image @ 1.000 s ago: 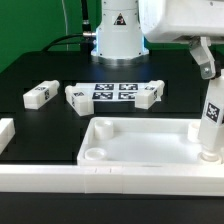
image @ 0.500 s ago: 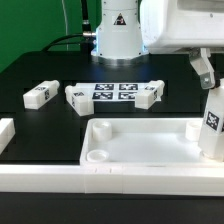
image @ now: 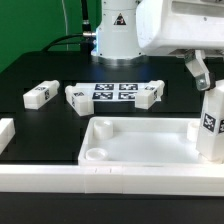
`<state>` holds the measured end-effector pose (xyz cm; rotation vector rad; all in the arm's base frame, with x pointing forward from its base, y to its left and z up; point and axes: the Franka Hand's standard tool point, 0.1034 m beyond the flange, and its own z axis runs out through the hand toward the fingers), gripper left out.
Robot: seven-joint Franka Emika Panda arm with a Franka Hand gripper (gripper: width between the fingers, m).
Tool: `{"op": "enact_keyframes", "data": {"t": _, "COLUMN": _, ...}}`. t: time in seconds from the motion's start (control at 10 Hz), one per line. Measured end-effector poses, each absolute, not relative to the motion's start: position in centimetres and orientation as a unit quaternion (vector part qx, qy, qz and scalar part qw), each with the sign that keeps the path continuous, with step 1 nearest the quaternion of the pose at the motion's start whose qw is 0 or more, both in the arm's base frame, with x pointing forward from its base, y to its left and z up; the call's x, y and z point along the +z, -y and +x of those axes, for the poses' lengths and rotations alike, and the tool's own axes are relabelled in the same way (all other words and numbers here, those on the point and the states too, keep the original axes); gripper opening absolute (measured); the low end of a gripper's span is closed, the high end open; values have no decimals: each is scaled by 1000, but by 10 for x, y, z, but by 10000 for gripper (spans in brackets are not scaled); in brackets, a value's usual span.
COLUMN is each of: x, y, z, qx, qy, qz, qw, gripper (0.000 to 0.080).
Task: Assemble desk
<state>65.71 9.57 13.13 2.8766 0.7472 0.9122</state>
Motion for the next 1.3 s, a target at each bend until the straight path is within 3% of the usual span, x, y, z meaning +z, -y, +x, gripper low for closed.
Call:
{"op": "enact_keyframes", "data": {"t": 0.3, "x": 131, "y": -96, "z": 657, "qx": 293, "qy": -240, "qz": 925, "qw": 16, "gripper": 624}}
{"op": "enact_keyframes", "data": {"t": 0.8, "x": 136, "y": -90, "z": 658, "qx": 292, "qy": -233, "qz": 927, "qw": 17, "gripper": 649}}
{"op": "enact_keyframes", "data": {"t": 1.1, "x": 152, "y": -86, "z": 663, "qx": 277, "qy": -238, "qz": 931, "qw": 18, "gripper": 649}}
{"op": "enact_keyframes", "data": {"t": 1.3, "x": 149, "y": -89, "z": 661, "qx": 270, "qy": -239, "qz": 933, "qw": 16, "gripper": 649}}
